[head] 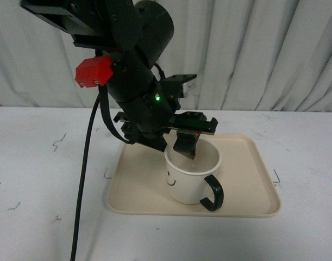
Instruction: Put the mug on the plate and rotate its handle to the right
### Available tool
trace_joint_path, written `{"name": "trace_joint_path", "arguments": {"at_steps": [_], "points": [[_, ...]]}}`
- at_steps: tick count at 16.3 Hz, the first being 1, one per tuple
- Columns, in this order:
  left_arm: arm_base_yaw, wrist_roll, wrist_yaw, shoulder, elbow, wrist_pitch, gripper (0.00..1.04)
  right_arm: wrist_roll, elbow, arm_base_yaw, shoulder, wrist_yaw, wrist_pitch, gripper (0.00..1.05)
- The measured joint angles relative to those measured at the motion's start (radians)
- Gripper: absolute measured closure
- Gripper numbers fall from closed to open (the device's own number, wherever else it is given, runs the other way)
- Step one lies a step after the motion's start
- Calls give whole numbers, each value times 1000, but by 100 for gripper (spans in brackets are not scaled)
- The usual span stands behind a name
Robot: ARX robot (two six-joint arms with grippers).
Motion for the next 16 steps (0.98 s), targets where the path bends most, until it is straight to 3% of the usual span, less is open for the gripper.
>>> {"name": "trace_joint_path", "arguments": {"at_steps": [2,3,4,5,6,7,9,12,16], "points": [[-1,-58,91,-319,-280,352,12,0,0,0,0,0,0,6],[-24,-62,-38,-418,-377,646,11,0,0,0,0,0,0,6],[-25,-61,-248,-465,-477,878,20,0,0,0,0,-1,2,6],[-24,-61,-375,-495,-582,1041,27,0,0,0,0,0,0,6],[20,-61,-561,-526,-797,1250,42,0,0,0,0,0,-1,6],[79,-61,-600,-558,-935,1374,54,0,0,0,0,0,0,6],[136,-64,-578,-684,-1059,1477,73,0,0,0,0,0,0,6],[172,-63,-502,-821,-1193,1501,100,0,0,0,0,0,0,6],[259,-63,-436,-990,-1357,1473,103,0,0,0,0,0,0,6]]}}
